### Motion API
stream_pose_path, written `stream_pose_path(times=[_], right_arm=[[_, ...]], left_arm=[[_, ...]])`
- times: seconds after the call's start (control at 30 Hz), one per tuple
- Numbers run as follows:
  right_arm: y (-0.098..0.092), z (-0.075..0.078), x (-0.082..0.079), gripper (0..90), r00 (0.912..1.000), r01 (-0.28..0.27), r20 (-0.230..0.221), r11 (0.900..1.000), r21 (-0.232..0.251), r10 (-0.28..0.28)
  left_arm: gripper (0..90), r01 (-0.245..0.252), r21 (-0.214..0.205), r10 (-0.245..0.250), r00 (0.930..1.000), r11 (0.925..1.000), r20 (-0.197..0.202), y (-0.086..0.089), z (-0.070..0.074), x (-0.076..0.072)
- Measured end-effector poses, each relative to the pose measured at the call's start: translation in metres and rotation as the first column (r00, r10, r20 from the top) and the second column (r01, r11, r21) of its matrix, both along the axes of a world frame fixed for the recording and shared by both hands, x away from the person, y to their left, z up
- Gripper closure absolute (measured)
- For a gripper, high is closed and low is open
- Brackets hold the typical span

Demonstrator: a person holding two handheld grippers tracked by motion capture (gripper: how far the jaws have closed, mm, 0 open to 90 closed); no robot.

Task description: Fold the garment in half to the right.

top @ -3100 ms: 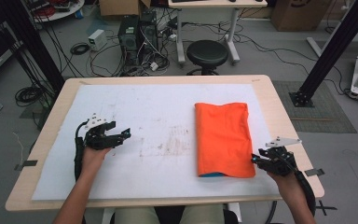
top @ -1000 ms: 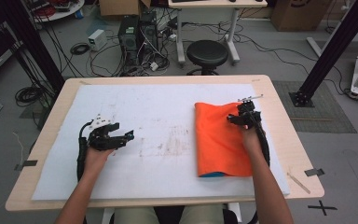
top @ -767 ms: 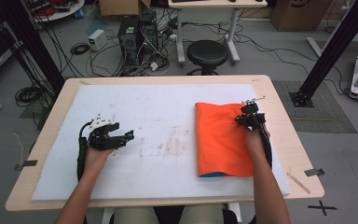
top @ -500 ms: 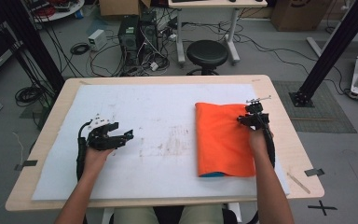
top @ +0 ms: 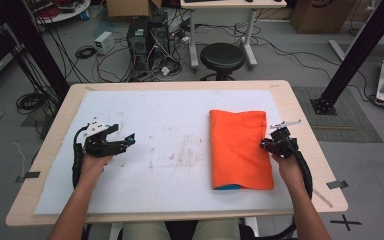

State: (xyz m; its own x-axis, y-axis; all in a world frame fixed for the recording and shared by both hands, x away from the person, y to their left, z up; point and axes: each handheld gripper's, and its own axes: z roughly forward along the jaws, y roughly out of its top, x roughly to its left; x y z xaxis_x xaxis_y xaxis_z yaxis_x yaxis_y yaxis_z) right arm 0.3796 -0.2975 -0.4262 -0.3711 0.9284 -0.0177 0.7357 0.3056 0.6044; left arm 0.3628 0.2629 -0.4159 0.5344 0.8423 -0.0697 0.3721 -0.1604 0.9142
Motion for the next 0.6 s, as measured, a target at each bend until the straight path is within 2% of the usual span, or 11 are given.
stream_pose_path(times=[0.07, 0.1, 0.2, 0.3, 0.43, 0.5, 0.6], right_arm=[[-0.004, -0.003, 0.001, 86.7, 0.9998, 0.015, 0.010, 0.9996, -0.023, -0.015], [-0.005, -0.004, 0.002, 86.2, 0.9996, 0.028, 0.002, 0.9996, -0.007, -0.028], [-0.007, -0.003, 0.002, 75.7, 0.9985, 0.053, 0.015, 0.9985, -0.013, -0.053], [-0.005, 0.002, -0.004, 62.2, 0.9972, 0.063, 0.040, 0.9980, 0.005, -0.063], [0.003, 0.009, -0.019, 46.5, 0.9960, 0.039, 0.079, 0.9989, 0.025, -0.041], [0.007, 0.008, -0.028, 44.9, 0.9971, 0.015, 0.074, 0.9993, 0.035, -0.018], [0.011, 0.000, -0.039, 42.7, 0.9986, -0.016, 0.051, 0.9996, 0.024, 0.014]], left_arm=[[21.2, -0.006, 0.004, 0.006, 1.0000, 1.0000, -0.002, 0.002, 0.000, -0.001], [21.2, -0.009, 0.000, 0.009, 1.0000, 1.0000, -0.002, 0.002, 0.000, -0.001], [21.2, -0.018, -0.002, 0.018, 0.9998, 0.9998, -0.007, 0.002, -0.002, -0.002], [21.2, -0.018, -0.003, 0.018, 0.9998, 0.9998, -0.006, 0.000, -0.004, -0.003], [21.2, -0.019, -0.006, 0.019, 0.9998, 0.9998, -0.006, -0.002, -0.005, -0.003], [21.2, -0.018, -0.013, 0.018, 0.9998, 0.9998, -0.006, -0.002, -0.006, -0.003], [21.2, -0.020, -0.026, 0.019, 0.9997, 0.9995, -0.011, -0.002, -0.006, -0.003]])
